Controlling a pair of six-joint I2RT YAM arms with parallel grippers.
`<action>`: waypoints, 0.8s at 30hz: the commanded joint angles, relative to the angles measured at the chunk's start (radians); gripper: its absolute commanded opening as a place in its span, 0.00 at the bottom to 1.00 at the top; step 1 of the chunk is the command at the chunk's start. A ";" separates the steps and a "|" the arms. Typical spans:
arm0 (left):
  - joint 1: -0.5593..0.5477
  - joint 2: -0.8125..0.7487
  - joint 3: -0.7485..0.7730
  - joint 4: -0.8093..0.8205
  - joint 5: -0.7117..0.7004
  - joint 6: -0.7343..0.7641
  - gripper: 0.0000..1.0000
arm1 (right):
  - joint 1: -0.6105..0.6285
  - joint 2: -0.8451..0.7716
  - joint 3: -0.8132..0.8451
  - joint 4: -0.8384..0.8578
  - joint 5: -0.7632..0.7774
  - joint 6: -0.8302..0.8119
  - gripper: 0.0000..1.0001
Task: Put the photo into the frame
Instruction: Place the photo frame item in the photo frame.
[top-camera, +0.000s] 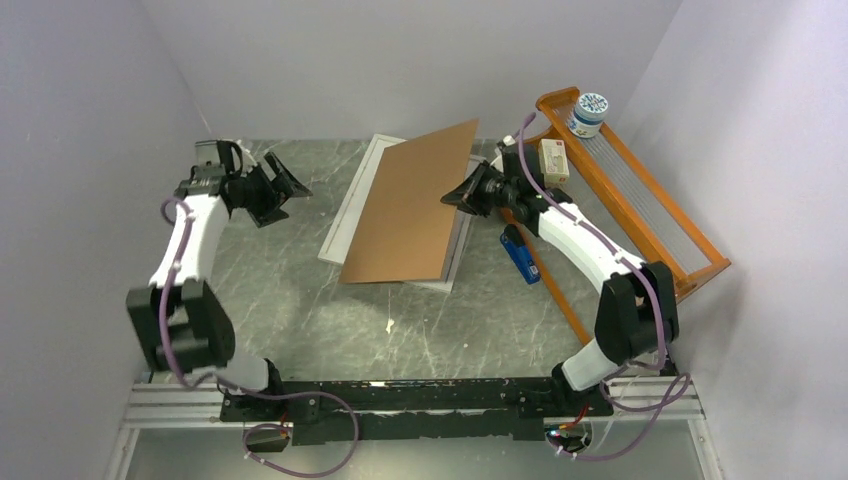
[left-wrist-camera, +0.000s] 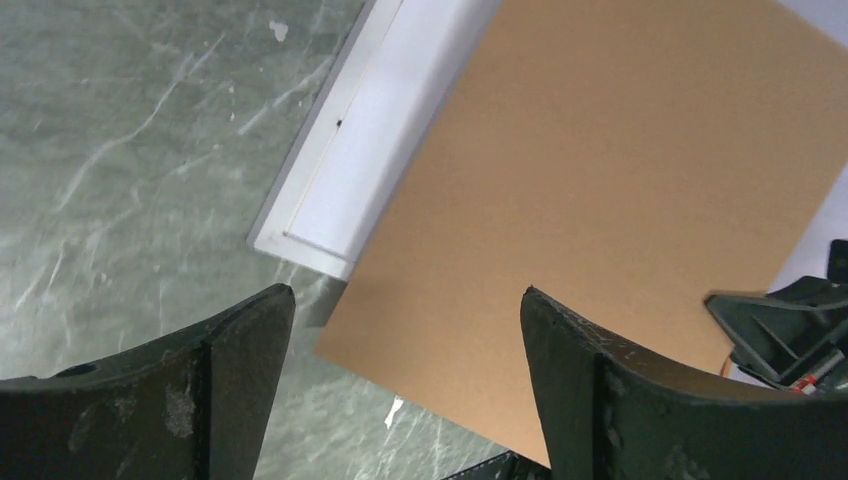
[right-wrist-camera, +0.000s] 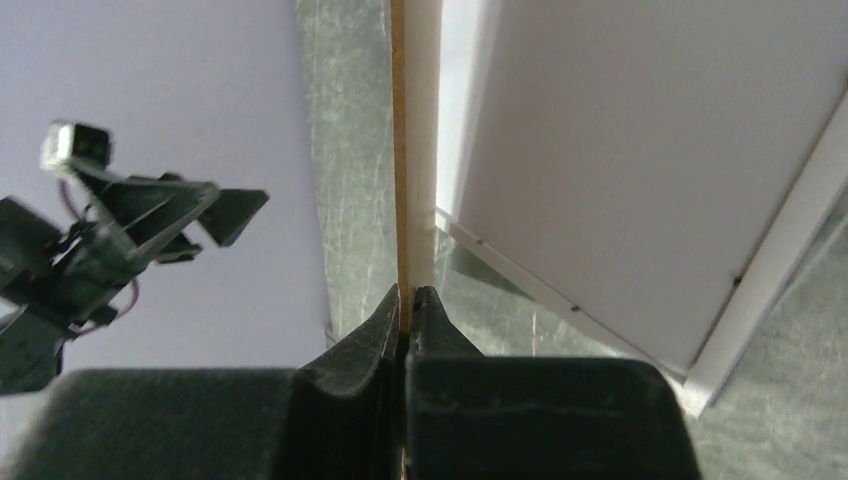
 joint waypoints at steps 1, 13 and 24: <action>0.001 0.209 0.146 0.037 0.113 0.087 0.86 | -0.031 0.054 0.158 0.081 -0.063 -0.037 0.00; -0.032 0.626 0.388 0.000 0.243 0.292 0.68 | -0.097 0.170 0.196 0.174 -0.095 -0.015 0.00; -0.034 0.679 0.279 0.098 0.222 0.261 0.70 | -0.105 0.287 0.189 0.222 -0.217 -0.038 0.00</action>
